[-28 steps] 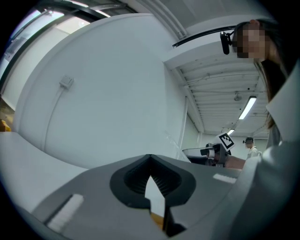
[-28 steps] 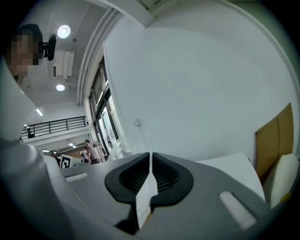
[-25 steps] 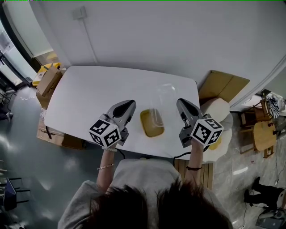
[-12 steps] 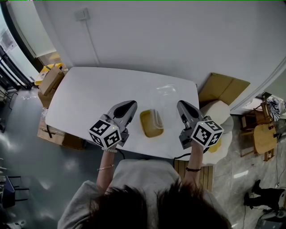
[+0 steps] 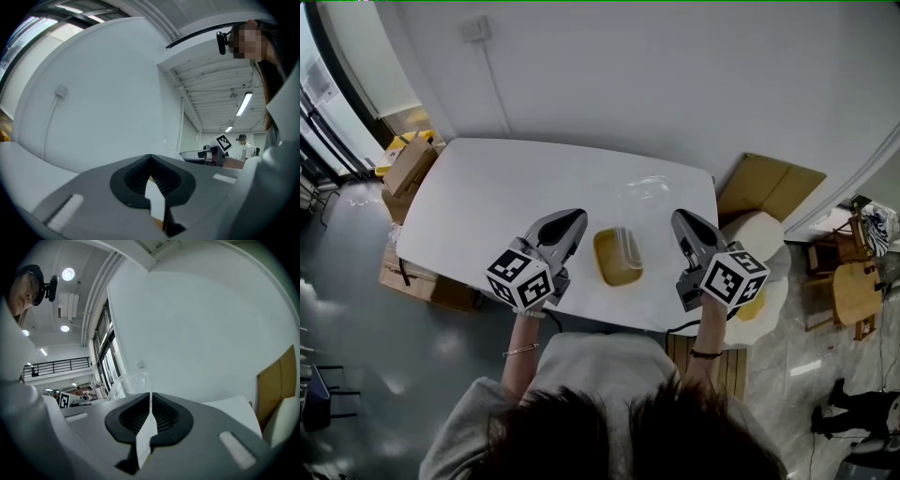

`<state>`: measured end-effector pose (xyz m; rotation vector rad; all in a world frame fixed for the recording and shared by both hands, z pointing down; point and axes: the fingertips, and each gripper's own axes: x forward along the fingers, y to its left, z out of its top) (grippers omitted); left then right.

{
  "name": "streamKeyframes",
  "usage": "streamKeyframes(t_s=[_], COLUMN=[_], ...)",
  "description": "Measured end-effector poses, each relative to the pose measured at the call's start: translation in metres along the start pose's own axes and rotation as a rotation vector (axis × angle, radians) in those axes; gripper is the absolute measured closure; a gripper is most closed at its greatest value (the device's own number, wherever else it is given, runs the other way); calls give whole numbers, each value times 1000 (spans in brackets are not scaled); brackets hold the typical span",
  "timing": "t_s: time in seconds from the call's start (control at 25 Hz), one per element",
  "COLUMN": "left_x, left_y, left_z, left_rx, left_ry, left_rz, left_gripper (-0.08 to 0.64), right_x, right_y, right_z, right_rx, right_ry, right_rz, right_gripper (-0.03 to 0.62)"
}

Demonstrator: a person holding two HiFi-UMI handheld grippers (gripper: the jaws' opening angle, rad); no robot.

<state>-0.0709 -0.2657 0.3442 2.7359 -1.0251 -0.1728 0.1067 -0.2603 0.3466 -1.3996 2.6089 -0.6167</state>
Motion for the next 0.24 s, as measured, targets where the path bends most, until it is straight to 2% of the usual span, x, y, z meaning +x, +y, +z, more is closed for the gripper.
streamKeyframes(t_s=[0.24], left_x=[-1], left_y=[-2], left_z=[-1], left_rx=[-2], left_ry=[2], left_rz=[-1], left_gripper=[569], right_x=[-1], right_y=[2], right_z=[-3], right_rx=[-6], right_ry=[9], right_rz=[-1], right_gripper=[563])
